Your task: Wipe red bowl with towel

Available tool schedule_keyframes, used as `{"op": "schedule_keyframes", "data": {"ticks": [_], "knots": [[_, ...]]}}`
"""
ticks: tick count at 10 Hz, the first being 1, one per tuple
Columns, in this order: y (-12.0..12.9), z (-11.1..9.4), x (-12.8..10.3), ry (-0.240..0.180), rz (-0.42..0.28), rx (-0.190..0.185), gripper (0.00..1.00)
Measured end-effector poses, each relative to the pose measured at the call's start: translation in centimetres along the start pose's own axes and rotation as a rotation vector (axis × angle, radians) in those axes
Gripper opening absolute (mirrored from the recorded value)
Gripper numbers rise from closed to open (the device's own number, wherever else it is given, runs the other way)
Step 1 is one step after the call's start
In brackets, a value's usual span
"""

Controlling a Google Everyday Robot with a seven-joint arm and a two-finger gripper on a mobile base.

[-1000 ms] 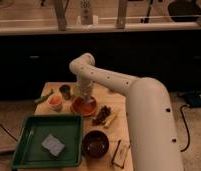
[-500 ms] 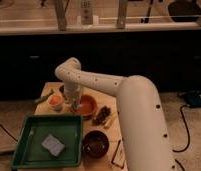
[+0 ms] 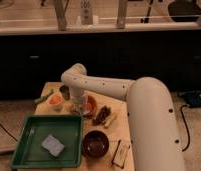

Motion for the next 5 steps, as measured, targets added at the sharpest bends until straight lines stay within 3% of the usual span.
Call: {"op": "schedule_keyframes", "data": {"ticks": [3, 5], "knots": [[4.9, 0.7, 0.5, -0.008, 0.09, -0.005, 0.0], [6.0, 0.8, 2.2, 0.0, 0.146, -0.006, 0.0]]}}
